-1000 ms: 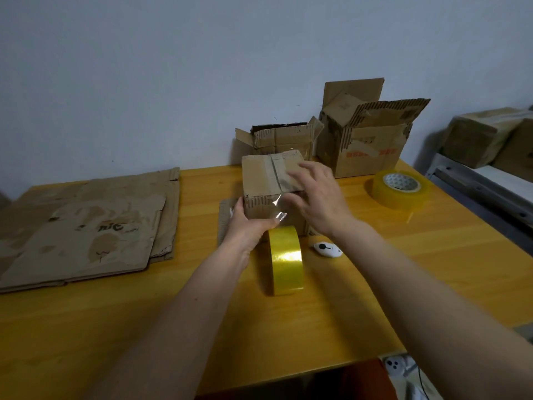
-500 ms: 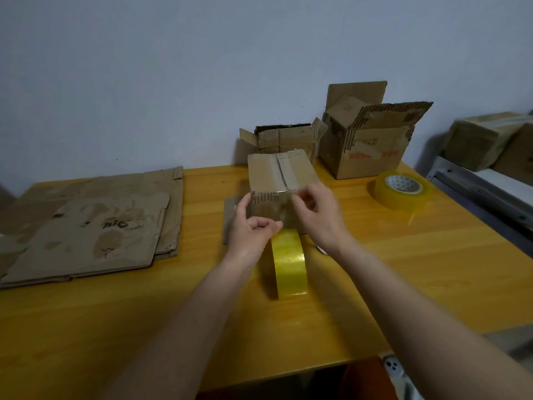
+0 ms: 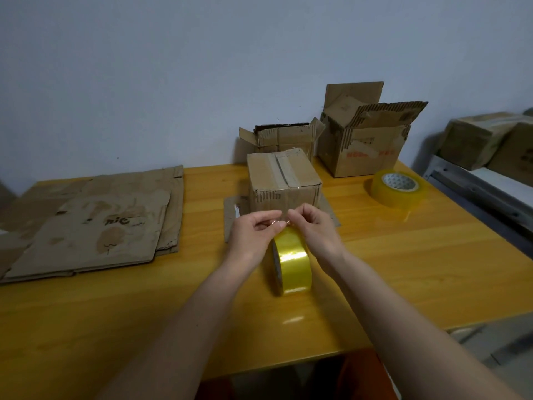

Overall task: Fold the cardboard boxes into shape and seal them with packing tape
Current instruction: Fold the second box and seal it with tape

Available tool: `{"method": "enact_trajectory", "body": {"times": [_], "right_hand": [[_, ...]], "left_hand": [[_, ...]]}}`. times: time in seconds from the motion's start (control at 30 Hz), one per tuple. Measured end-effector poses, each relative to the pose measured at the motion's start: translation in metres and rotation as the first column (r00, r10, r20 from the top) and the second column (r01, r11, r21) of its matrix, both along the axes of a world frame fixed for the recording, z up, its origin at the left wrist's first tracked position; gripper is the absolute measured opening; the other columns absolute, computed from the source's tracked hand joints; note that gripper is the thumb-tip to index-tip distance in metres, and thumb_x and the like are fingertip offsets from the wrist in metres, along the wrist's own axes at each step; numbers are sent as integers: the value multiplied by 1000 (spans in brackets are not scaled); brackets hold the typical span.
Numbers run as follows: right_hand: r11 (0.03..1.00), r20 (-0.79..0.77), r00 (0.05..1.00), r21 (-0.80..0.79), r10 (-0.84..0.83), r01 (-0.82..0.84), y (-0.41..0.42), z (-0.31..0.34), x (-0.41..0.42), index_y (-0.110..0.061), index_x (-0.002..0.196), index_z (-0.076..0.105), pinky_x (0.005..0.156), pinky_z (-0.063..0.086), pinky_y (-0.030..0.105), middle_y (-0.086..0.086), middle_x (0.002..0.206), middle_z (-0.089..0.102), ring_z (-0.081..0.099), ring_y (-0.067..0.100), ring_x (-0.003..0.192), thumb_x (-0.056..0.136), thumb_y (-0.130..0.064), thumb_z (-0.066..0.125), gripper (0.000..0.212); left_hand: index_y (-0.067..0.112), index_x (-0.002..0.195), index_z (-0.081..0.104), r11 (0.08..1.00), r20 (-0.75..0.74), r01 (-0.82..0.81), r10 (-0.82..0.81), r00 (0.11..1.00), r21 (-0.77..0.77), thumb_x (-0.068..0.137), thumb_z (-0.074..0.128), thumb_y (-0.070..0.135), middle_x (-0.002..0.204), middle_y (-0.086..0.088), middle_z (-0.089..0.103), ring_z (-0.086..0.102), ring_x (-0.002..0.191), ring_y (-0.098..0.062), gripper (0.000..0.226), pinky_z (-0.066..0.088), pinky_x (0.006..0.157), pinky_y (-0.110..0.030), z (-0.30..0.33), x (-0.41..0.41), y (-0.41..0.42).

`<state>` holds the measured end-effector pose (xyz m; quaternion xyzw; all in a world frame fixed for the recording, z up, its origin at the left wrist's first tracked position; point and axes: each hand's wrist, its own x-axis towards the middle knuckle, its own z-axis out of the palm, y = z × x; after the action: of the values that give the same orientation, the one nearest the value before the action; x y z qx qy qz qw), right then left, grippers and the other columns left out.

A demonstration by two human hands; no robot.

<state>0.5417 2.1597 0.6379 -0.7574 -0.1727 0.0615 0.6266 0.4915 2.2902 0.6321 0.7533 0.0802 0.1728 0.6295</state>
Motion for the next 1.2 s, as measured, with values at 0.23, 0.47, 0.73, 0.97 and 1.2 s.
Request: {"method": "enact_trajectory", "body": {"times": [0.23, 0.47, 0.73, 0.97, 1.2], "right_hand": [[986, 208, 978, -161, -1, 36, -5, 1, -6, -4, 86, 60, 71, 38, 21, 11, 89, 56, 49, 14, 83, 98, -20, 49, 23], [966, 220, 975, -252, -6, 63, -8, 4, -4, -8, 92, 59, 67, 36, 13, 7, 94, 55, 49, 12, 85, 100, -20, 44, 20], [971, 393, 917, -191, -61, 147, -16, 10, -9, -15, 109, 57, 79, 50, 15, 0, 108, 56, 57, 9, 96, 91, -8, 59, 19], [946, 355, 935, -303, -4, 119, -14, 9, -9, -14, 98, 72, 85, 51, 28, -1, 99, 66, 60, 10, 91, 90, -19, 63, 13], [971, 237, 972, -229, -9, 64, -36, 22, -4, -17, 93, 68, 75, 52, 25, -3, 92, 66, 61, 12, 87, 88, -18, 66, 5]], "left_hand": [[28, 84, 75, 934, -44, -128, 151, 988, 334, 80, 76, 20, 77, 19, 65, 60, 76, 4, 9, 44, 67, -9, 16, -2, -6], [30, 77, 67, 863, -86, -143, 209, 974, 485, 83, 72, 25, 100, 5, 52, 50, 98, -10, 9, 42, 86, -24, 21, -2, -13], [29, 74, 68, 933, -27, -177, 195, 980, 313, 82, 73, 20, 74, 15, 63, 56, 70, 0, 13, 40, 59, -9, 11, -2, -13], [24, 83, 68, 939, -33, -132, 150, 988, 318, 86, 69, 20, 91, 6, 61, 55, 78, -2, 5, 42, 61, -8, 10, -5, -11], [27, 75, 68, 934, 21, -157, 159, 987, 320, 82, 73, 19, 93, 6, 54, 49, 80, 1, 12, 38, 65, -1, 21, 1, -33]]}}
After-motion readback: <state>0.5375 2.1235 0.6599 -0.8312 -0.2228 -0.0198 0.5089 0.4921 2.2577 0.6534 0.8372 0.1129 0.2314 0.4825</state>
